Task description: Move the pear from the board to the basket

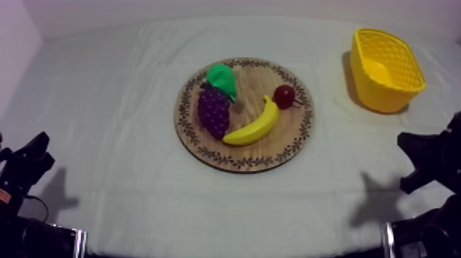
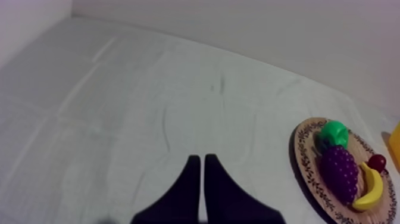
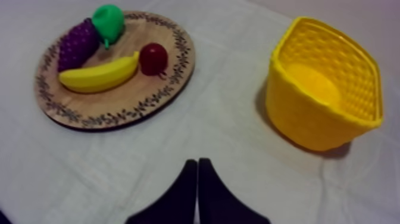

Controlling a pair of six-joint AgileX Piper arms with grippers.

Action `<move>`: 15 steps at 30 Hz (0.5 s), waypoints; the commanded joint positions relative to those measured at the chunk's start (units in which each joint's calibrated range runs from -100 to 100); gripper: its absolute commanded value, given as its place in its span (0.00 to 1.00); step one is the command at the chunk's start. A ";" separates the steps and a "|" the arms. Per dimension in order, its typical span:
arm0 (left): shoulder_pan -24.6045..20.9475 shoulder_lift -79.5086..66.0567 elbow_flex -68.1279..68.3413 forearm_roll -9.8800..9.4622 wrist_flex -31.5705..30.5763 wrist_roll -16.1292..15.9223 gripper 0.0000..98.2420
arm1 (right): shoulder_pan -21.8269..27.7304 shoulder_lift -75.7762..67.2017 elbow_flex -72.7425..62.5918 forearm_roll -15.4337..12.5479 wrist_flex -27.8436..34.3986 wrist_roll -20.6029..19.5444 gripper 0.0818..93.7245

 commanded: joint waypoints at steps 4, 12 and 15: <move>0.01 0.02 -0.02 0.01 0.02 0.00 0.00 | -8.33 16.60 -18.66 3.81 8.23 -10.83 0.00; 0.01 0.02 -0.02 0.01 0.02 -0.01 0.00 | -12.80 36.76 -45.25 5.02 21.28 -13.74 0.00; 0.01 0.02 -0.02 0.01 0.02 -0.01 0.00 | -14.23 44.27 -53.79 4.87 25.80 -14.12 0.00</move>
